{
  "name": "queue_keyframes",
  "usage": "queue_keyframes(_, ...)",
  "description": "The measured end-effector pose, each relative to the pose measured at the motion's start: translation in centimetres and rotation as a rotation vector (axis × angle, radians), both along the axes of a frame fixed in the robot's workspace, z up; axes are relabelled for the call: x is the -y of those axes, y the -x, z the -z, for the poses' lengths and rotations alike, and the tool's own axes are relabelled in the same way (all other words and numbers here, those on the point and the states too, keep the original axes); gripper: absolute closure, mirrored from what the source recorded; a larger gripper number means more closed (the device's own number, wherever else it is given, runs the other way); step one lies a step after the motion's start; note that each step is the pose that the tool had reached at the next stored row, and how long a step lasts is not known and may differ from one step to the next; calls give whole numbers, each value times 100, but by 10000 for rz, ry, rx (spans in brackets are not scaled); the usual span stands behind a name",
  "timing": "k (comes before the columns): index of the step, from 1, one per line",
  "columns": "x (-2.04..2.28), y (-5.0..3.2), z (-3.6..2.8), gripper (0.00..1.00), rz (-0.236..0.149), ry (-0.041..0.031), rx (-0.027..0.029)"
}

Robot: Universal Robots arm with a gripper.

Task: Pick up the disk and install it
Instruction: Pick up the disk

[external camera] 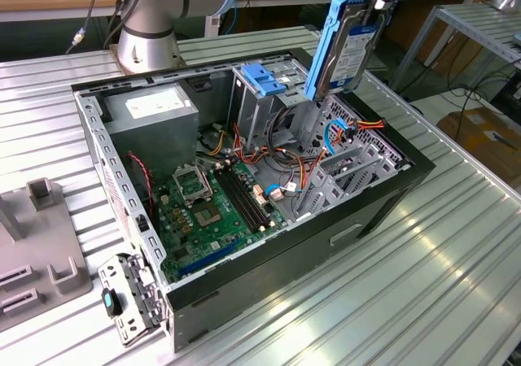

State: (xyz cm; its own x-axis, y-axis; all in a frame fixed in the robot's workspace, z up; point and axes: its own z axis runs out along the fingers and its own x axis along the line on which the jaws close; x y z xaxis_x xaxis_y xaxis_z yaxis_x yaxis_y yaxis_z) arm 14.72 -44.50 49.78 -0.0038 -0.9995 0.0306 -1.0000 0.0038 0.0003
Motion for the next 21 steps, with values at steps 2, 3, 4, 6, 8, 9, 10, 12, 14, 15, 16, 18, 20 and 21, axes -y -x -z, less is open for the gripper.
queue_keyframes(2,11,-6,0,65,0,0,0)
queue_keyframes(3,15,-8,0,65,0,1,0)
queue_keyframes(4,19,-10,-1,65,-1,1,0)
queue_keyframes(6,28,-14,0,65,0,0,0)
queue_keyframes(8,36,-18,0,65,0,1,0)
queue_keyframes(9,39,-20,0,65,0,0,0)
queue_keyframes(10,42,-22,0,65,-1,1,0)
queue_keyframes(12,47,-25,0,65,0,1,0)
queue_keyframes(14,54,-27,0,65,0,1,0)
queue_keyframes(15,65,-27,0,65,0,1,0)
queue_keyframes(16,65,-27,0,65,-1,1,0)
queue_keyframes(18,69,-27,0,65,-1,1,0)
queue_keyframes(20,77,-27,0,65,-1,1,0)
queue_keyframes(21,83,-27,0,65,0,1,0)
